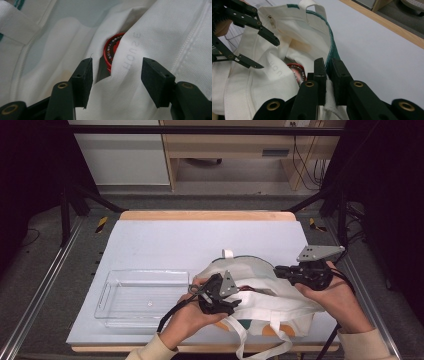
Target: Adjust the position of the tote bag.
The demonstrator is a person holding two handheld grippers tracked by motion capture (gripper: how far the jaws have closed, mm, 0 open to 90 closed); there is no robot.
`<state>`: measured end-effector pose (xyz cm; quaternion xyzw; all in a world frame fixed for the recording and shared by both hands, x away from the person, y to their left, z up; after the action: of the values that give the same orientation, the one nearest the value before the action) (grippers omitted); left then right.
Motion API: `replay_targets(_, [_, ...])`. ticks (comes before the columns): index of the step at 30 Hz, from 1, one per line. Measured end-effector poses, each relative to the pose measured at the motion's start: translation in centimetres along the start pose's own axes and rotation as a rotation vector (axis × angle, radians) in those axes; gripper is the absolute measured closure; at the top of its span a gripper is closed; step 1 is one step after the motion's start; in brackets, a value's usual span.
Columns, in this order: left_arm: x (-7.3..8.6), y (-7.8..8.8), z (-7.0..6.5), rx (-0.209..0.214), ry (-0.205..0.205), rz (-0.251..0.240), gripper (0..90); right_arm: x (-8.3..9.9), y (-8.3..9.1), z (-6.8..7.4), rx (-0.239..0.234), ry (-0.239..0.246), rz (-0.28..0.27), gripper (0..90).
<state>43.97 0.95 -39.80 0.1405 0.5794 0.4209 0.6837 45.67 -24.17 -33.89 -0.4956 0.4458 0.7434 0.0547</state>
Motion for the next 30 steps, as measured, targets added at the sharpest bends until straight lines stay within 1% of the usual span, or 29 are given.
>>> replay_targets(1, [0.1,-0.2,0.1,0.007,0.007,0.004,42.7,0.0,0.0,0.0,-0.001,-0.001,-0.001,83.1])
replay_targets(3, [0.1,-0.5,0.1,0.036,0.01,0.01,41.0,0.0,0.0,0.1,-0.002,0.006,-0.001,83.1])
replay_targets(4, [0.2,-0.8,0.1,0.026,0.008,0.017,40.8,-0.1,0.0,0.1,-0.003,0.005,-0.002,83.2])
replay_targets(5, [0.3,-0.9,0.2,0.024,0.008,0.024,40.7,-0.1,0.1,0.2,-0.004,0.004,0.0,83.2])
replay_targets(6, [0.4,-1.0,0.2,0.033,0.012,0.025,40.4,-0.1,0.1,0.2,-0.004,0.006,0.001,83.2])
replay_targets(8, [0.5,-1.1,0.1,0.034,0.014,0.029,40.4,-0.1,0.1,0.2,-0.005,0.005,0.001,83.1])
replay_targets(11, [0.5,-1.0,0.0,0.039,0.01,0.028,43.3,-0.1,0.0,0.2,-0.006,0.004,0.001,83.1])
replay_targets(15, [0.7,-1.0,-0.1,0.046,0.007,0.031,43.9,0.0,0.1,0.2,-0.008,0.003,0.001,83.1])
replay_targets(22, [0.9,-1.1,-0.2,0.045,0.011,0.045,52.3,0.0,0.2,0.0,-0.008,0.002,0.001,83.1])
replay_targets(27, [1.1,-1.0,-0.5,0.043,0.025,0.047,61.7,0.0,0.2,-0.1,-0.007,0.001,0.002,83.2])
replay_targets(30, [1.2,-0.9,-0.6,0.041,0.021,0.061,67.9,0.1,0.2,-0.1,-0.007,-0.003,0.001,83.2])
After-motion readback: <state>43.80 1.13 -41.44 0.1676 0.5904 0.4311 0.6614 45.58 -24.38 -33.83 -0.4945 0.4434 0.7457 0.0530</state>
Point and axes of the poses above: each handheld gripper's, and its own axes: y roughly backward along the jaws, x roughly out of its underside, z roughly to its left, the point moved 2 cm from there along -y, roughly forward along the jaws, and after that the axes turned 9 degrees about -y, right-handed, at the moved point
